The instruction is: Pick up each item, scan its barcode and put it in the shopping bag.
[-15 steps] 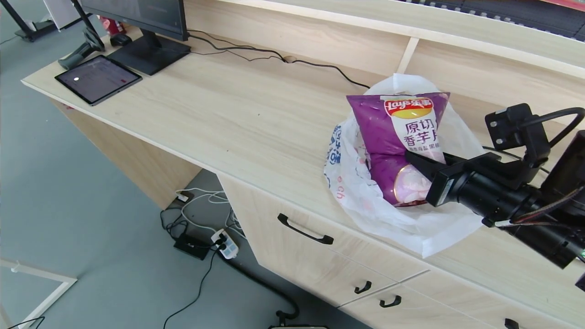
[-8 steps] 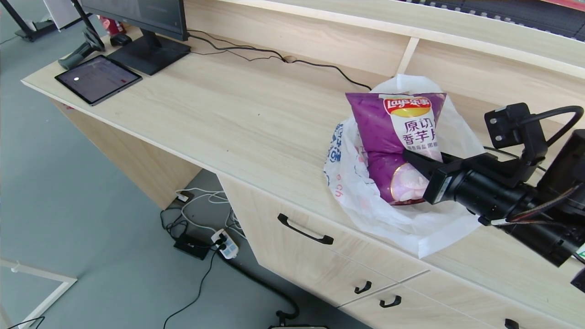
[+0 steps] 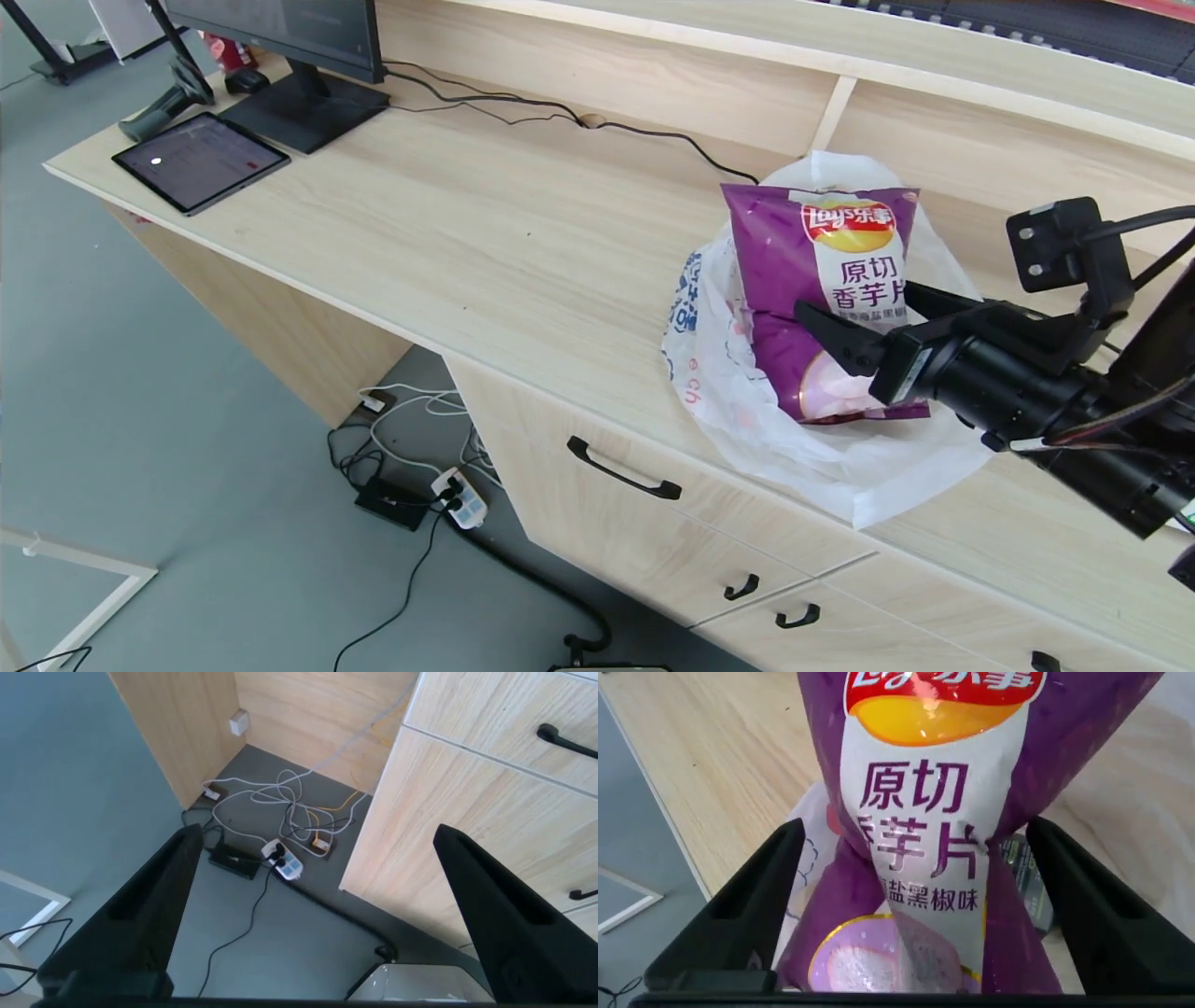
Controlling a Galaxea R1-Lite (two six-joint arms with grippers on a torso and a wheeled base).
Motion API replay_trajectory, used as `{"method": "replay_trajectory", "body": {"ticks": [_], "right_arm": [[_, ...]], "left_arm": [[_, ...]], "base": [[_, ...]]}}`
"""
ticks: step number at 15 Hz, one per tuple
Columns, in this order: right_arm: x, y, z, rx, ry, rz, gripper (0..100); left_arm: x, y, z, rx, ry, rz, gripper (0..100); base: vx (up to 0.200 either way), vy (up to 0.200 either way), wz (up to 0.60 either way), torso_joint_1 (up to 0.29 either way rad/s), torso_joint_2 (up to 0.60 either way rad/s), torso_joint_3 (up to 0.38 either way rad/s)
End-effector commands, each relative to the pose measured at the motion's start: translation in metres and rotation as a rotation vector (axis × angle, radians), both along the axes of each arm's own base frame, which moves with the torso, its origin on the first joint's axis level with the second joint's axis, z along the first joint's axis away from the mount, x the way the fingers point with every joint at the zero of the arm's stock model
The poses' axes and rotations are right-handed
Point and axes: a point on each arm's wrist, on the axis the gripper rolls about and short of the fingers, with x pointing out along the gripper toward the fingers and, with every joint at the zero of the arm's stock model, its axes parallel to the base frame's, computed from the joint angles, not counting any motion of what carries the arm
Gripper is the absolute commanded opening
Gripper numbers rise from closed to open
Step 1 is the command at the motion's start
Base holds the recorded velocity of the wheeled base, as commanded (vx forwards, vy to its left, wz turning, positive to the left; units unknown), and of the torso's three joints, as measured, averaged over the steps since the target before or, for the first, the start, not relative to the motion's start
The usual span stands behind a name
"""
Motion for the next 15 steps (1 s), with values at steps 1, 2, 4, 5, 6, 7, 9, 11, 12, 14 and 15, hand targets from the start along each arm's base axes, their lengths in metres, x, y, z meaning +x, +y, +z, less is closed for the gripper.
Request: {"method": "replay_trajectory", "body": {"ticks": [1,2,4,5,6,7,9,11,12,14,15], "right_arm": [[-0.005,-0.003,0.007,0.017,-0.041,-0.002,100],[-0.008,-0.005,0.014,0.025,-0.069,-0.006,100],[-0.013,-0.01,0.026,0.035,-0.115,-0.019,100],[-0.016,-0.013,0.028,0.028,-0.129,-0.027,100],[-0.018,-0.015,0.027,0.006,-0.137,-0.03,100],[-0.022,-0.017,0.029,0.008,-0.144,-0.035,100],[-0.03,-0.021,0.033,0.014,-0.163,-0.043,100],[-0.033,-0.031,0.04,0.018,-0.193,-0.08,100],[-0.035,-0.034,0.041,0.015,-0.203,-0.091,100],[-0.042,-0.039,0.043,0.014,-0.216,-0.1,100],[-0.044,-0.04,0.045,0.018,-0.224,-0.103,100]], "left_arm": [[0.0,0.0,0.0,-0.001,0.0,0.0,100],[0.0,0.0,0.0,0.003,0.0,0.0,100],[0.0,0.0,0.0,0.003,0.0,-0.001,100],[0.0,0.0,0.0,0.004,0.0,0.0,100],[0.0,0.0,0.0,0.004,0.0,0.0,100],[0.0,0.0,0.0,0.006,0.0,-0.001,100],[0.0,0.0,0.0,0.013,0.001,-0.003,100],[0.0,0.0,0.0,0.015,0.001,-0.003,100],[0.0,0.0,0.0,0.015,0.001,-0.003,100],[0.0,0.0,0.0,0.016,0.0,-0.001,100],[0.0,0.0,0.0,0.015,0.0,-0.003,100]], "base": [[0.0,0.0,0.0,0.0,0.0,0.0],[0.0,0.0,0.0,0.0,0.0,0.0],[0.0,0.0,0.0,0.0,0.0,0.0],[0.0,0.0,0.0,0.0,0.0,0.0],[0.0,0.0,0.0,0.0,0.0,0.0],[0.0,0.0,0.0,0.0,0.0,0.0],[0.0,0.0,0.0,0.0,0.0,0.0],[0.0,0.0,0.0,0.0,0.0,0.0],[0.0,0.0,0.0,0.0,0.0,0.0],[0.0,0.0,0.0,0.0,0.0,0.0],[0.0,0.0,0.0,0.0,0.0,0.0]]}}
